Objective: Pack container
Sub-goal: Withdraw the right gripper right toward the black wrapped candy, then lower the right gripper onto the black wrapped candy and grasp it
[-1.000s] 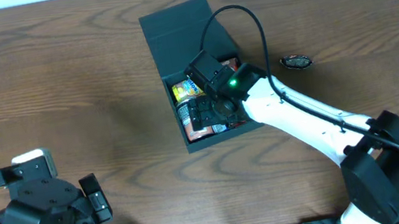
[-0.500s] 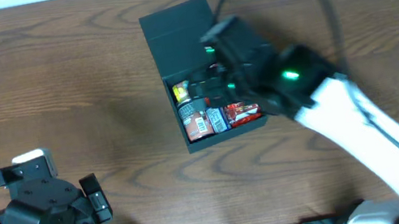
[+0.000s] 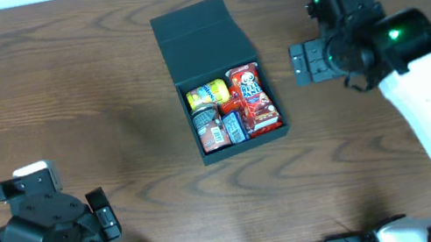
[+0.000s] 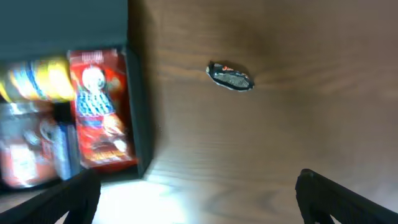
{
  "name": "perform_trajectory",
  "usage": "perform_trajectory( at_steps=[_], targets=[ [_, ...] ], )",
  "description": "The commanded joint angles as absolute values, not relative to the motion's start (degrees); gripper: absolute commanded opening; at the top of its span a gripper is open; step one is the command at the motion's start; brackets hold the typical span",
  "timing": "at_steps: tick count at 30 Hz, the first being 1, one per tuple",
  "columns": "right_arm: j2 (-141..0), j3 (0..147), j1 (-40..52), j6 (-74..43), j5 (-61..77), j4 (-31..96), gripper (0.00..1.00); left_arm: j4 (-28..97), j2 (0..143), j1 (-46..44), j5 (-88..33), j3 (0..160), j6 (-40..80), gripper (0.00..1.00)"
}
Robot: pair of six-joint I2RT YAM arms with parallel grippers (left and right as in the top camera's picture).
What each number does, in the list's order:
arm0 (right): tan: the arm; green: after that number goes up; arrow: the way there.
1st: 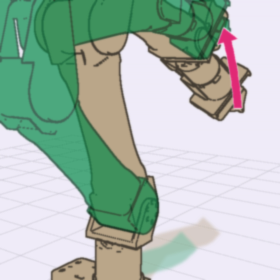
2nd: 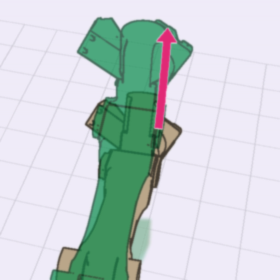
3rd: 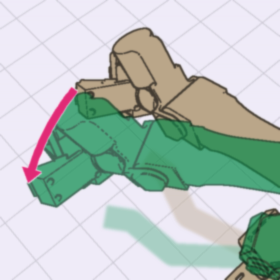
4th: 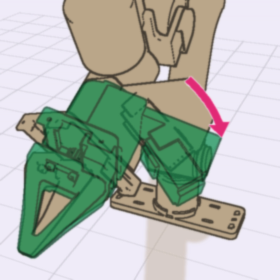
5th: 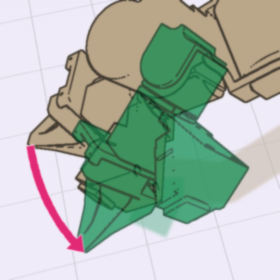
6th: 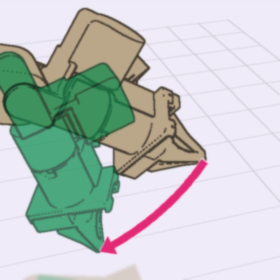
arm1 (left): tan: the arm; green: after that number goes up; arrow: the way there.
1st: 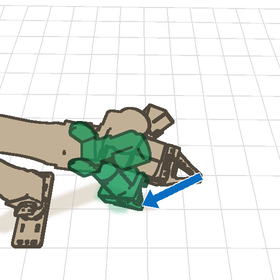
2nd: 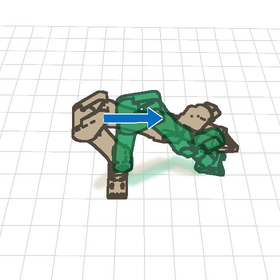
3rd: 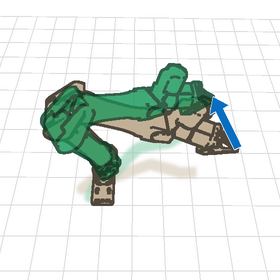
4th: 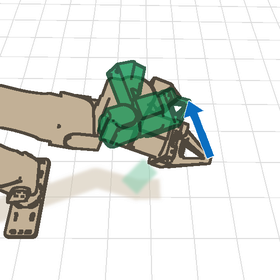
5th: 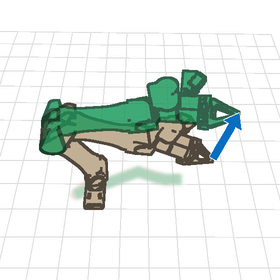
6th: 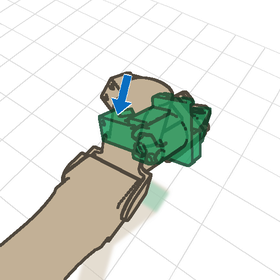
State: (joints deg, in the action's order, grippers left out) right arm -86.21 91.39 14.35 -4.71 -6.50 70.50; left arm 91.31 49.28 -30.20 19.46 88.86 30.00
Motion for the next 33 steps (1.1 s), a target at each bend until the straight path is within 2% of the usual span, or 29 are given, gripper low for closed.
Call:
perform_trajectory(
  at_steps=[1, 8, 18, 24, 33],
  targets=[
    [-89.06, 91.07, 10.46, 15.84, 1.76, 70.24, 0.99, 91.50, 49.10, -30.02, 19.44, 89.62, 30.00, 0.95],
    [-95.24, 91.07, 4.54, 20.82, 0.45, 67.48, 0.99, 91.46, 49.10, -30.02, 19.46, 89.62, 30.00, 0.95],
    [-95.92, 91.05, 4.21, 23.97, 0.91, 65.82, 0.99, 91.53, 49.10, -30.00, 19.46, 89.62, 30.00, 0.95],
    [-98.19, 90.89, 3.55, 40.64, 5.63, 65.63, 0.99, 91.50, 49.10, -30.02, 19.53, 89.62, 29.02, 0.95],
    [-111.31, 92.92, 0.34, 48.58, 6.70, 63.72, 0.99, 91.20, 49.10, -30.00, 19.88, 89.62, 28.73, 0.95]
  ],
)
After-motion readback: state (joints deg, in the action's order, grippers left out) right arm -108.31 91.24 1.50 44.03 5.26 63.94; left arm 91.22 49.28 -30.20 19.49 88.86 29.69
